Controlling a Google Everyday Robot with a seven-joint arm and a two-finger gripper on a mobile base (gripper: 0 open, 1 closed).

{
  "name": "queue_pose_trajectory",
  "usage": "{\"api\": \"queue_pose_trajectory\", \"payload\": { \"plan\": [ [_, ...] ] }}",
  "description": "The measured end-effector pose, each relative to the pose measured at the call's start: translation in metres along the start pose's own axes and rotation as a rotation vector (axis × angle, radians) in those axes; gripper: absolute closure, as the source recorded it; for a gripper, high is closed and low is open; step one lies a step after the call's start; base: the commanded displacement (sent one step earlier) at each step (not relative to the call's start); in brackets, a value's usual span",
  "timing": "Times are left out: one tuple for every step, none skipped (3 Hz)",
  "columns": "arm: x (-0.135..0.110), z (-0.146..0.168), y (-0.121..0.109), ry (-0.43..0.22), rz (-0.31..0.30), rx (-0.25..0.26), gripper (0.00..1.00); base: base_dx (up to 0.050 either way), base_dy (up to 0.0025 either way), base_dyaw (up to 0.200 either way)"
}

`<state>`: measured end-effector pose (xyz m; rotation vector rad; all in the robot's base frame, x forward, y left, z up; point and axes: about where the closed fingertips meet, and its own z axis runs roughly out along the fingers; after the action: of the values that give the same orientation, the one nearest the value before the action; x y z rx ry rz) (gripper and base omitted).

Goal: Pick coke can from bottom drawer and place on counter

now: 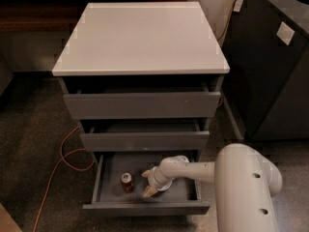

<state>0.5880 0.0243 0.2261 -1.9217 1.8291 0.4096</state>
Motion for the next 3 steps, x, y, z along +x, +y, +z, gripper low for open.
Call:
{"api": "queue_pose_trajectory", "payload": {
  "plan": [
    [-0.003,-0.003,-0.018,-0.040,0.019,0.000,0.00,0.000,0.00000,0.000],
    [-0.007,0.002,-0.034,-0.099,0.036,-0.009,0.00,0.000,0.00000,0.000],
    [-0.019,0.014,-0.047,-0.152,0.036,-0.025,0.00,0.000,0.00000,0.000]
  ]
}}
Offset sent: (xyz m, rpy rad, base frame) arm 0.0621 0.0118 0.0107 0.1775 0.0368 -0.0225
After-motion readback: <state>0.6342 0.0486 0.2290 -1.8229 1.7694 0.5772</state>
